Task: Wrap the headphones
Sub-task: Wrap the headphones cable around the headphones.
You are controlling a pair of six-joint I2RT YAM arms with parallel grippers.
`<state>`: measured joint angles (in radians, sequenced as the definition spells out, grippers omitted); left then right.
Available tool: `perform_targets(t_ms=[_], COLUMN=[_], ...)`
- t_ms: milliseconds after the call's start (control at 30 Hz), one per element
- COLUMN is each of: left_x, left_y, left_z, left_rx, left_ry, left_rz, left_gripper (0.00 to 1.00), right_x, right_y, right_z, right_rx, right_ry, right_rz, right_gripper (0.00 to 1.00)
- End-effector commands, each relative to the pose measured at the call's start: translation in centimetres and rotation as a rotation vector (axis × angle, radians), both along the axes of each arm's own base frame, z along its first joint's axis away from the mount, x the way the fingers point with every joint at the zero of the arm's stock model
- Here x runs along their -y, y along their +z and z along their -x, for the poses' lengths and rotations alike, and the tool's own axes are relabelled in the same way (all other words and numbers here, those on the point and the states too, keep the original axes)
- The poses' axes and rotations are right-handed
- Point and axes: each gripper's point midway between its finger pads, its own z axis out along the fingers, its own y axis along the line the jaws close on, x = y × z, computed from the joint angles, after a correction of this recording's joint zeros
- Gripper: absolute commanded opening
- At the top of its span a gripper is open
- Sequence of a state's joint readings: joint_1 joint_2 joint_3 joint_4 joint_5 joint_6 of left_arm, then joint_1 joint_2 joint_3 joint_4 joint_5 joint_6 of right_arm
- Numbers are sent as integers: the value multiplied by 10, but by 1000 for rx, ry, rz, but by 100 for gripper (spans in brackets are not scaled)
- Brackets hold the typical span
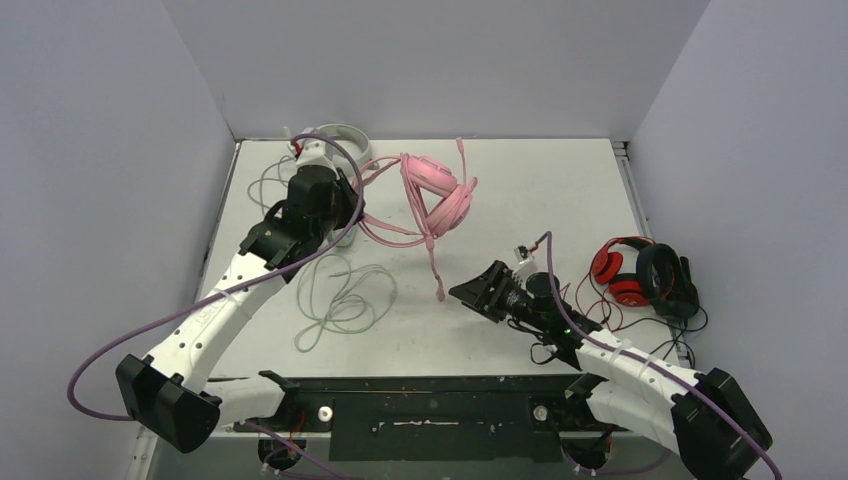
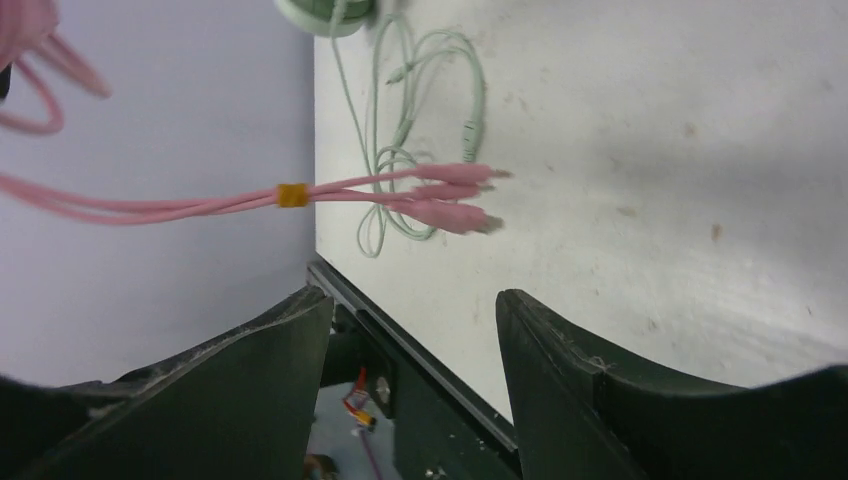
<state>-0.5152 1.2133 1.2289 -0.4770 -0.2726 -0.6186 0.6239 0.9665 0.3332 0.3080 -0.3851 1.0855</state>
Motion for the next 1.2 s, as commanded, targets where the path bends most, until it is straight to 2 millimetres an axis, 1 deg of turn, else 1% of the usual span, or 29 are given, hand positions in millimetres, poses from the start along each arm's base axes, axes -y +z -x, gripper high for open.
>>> perform_targets(t_ms=[0, 67, 167, 267, 367, 433, 500, 633, 700, 833, 900, 1000, 1067, 1167], left_x=[12, 13, 13, 11, 11, 11, 11, 14, 18, 21, 21, 22, 22, 23], left_y=[64, 63, 63, 61, 59, 57, 55, 50, 52, 52, 51, 49, 50, 53], left_z=[-8, -8, -8, -7, -7, -7, -7, -6, -5, -2, -1, 0, 0, 2], left_rx=[185, 183, 181, 180, 184, 184, 185, 190, 205, 209, 203, 197, 198, 201], left_ry=[1, 0, 3, 14, 24, 29, 34, 23, -2, -16, -17, -21, -23, -32], left_rz=[212, 215, 218, 226, 249, 260, 272, 298, 309, 332, 334, 337, 342, 345], left_gripper=[0, 0, 0, 0, 0, 0, 0, 0, 0, 0, 0, 0, 0, 0], right_x=[4, 10, 14, 11, 5, 1, -2, -20, -27, -32, -41, -54, -57, -56], right_y=[24, 21, 14, 11, 14, 20, 23, 32, 30, 32, 36, 35, 35, 31], right_z=[-21, -26, -25, -20, -19, -22, -27, -32, -32, -44, -49, -55, -59, -66], right_rx=[-235, -304, -447, -590, -667, -696, -710, -740, -774, -774, -770, -779, -769, -722], right_ry=[-270, -353, -449, -506, -531, -540, -563, -547, -550, -573, -561, -557, -552, -558], right_rz=[-344, -372, -385, -446, -546, -629, -682, -718, -751, -820, -823, -810, -822, -787], right_gripper=[62, 64, 73, 73, 71, 70, 70, 70, 70, 70, 73, 79, 80, 77])
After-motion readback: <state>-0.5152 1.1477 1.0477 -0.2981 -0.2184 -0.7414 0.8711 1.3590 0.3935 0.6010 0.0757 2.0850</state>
